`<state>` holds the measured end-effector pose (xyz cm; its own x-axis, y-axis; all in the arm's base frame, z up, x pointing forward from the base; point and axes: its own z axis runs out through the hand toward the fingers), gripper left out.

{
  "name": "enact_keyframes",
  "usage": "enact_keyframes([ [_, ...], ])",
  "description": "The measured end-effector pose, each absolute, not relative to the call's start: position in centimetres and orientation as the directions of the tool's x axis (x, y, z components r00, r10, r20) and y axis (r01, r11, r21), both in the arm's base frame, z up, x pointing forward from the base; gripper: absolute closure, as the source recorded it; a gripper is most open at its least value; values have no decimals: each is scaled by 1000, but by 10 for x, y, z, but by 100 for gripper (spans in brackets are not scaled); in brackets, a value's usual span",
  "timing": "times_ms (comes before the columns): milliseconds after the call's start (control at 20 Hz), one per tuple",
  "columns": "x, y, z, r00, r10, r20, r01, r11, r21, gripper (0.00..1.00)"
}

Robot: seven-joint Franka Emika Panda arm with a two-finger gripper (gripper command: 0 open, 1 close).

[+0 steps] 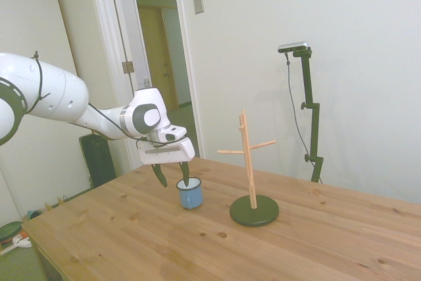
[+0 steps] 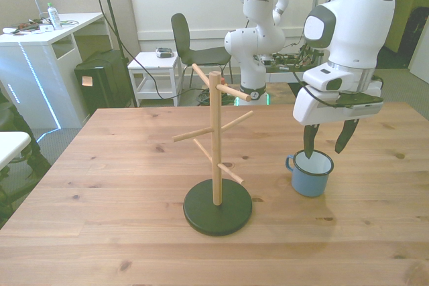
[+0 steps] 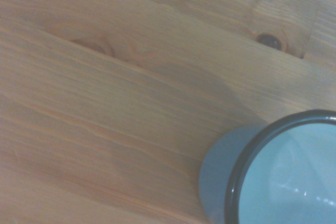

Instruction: Hang the mug

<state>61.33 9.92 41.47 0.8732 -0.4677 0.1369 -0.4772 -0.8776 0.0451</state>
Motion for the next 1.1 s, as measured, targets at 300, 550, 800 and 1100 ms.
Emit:
enact_keyframes([
  [300, 618, 94, 408, 869, -475, 138, -484, -874, 44, 100],
  [550, 619, 91, 407, 866, -479, 140, -489, -871, 43, 100],
  [800, 621, 91, 404, 866, -480, 139, -489, -871, 42, 100],
  [1100, 624, 88, 394, 863, -488, 132, -496, -867, 42, 100],
])
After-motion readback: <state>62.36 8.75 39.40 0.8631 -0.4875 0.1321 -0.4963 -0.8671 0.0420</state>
